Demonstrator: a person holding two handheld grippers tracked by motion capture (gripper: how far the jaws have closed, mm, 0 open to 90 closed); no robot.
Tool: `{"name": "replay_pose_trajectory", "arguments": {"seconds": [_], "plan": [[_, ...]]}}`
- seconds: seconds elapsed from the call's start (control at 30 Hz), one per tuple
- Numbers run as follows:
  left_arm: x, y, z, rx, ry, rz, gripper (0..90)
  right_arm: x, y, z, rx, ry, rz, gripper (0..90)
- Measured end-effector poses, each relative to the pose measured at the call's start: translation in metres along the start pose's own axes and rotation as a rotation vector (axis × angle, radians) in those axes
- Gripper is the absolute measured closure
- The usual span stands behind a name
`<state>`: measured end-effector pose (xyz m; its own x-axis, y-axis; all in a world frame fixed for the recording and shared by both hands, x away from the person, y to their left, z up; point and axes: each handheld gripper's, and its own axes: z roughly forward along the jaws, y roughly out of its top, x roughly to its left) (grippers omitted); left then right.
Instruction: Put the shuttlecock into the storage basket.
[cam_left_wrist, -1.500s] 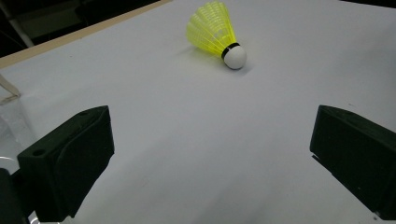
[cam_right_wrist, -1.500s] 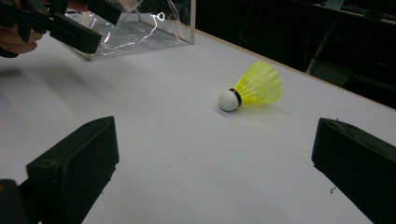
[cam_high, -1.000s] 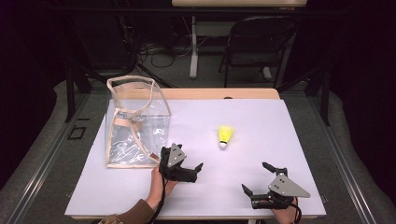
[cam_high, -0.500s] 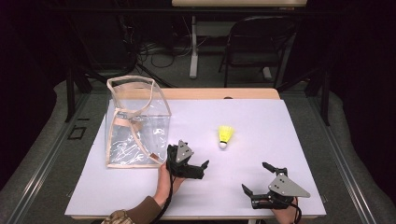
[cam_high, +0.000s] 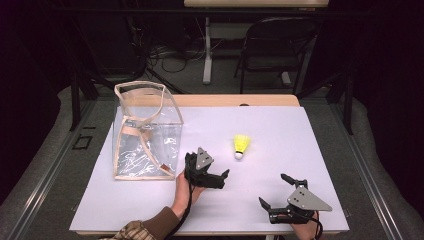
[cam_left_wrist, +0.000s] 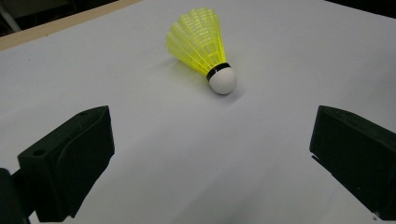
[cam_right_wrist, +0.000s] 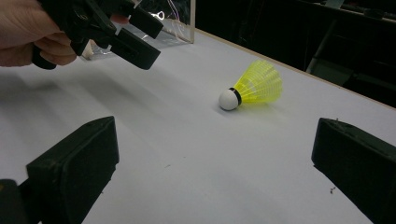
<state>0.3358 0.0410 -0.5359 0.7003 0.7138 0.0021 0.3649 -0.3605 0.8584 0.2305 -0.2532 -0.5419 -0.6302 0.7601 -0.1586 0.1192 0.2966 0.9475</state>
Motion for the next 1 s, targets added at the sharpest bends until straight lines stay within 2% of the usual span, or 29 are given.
{"name": "replay_pose_trajectory", "arguments": {"seconds": [0.53, 0.7, 1.0], "plan": [[-0.007, 0.012, 0.023, 0.019, -0.010, -0.027, 0.0, 0.000, 0.000, 0.000, -0.001, 0.004, 0.003, 0.1], [-0.009, 0.015, 0.029, 0.032, -0.012, -0.019, 0.0, 0.000, 0.000, 0.000, 0.000, 0.003, 0.003, 0.1], [-0.012, 0.023, 0.040, 0.046, -0.014, -0.027, 0.0, -0.001, 0.000, 0.000, 0.001, 0.004, 0.002, 0.1]]}}
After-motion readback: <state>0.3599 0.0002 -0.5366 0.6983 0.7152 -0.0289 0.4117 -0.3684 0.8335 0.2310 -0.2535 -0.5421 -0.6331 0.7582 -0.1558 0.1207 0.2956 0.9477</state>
